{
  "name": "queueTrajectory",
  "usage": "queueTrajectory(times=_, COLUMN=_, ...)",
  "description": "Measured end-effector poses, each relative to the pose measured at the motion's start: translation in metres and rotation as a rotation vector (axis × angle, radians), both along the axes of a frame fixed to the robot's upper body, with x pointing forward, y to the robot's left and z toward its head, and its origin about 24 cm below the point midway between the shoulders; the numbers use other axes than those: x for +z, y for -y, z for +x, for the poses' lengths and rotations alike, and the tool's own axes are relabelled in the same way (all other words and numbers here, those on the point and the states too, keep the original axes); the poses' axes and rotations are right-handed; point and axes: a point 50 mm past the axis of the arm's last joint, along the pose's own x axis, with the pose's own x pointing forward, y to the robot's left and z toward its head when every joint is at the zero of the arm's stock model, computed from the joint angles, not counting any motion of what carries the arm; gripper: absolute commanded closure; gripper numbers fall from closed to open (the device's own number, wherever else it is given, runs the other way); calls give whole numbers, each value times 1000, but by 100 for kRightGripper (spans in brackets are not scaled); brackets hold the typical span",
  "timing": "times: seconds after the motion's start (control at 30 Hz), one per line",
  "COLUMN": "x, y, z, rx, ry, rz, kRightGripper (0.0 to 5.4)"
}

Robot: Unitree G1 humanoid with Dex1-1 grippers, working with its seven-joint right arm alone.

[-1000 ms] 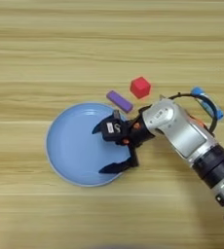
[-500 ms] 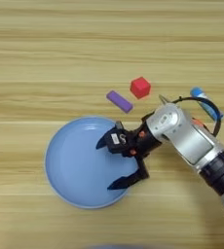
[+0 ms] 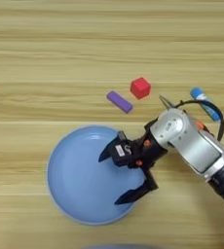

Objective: Move the objects on the table

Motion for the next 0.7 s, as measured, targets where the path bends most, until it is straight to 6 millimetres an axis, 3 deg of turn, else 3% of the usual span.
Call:
queueTrajectory(times=0.4, x=4, y=-3, z=2, rx=-62, ry=-20, rz=64, kRightGripper=6)
queueTrajectory(times=0.67, x=37, y=-4, z=22, rx=-194, ry=-8, rz=266, kRightGripper=6)
queueTrajectory(times=0.7, x=48, y=-2, z=27, rx=-223, ry=-5, rz=314, kRightGripper=6)
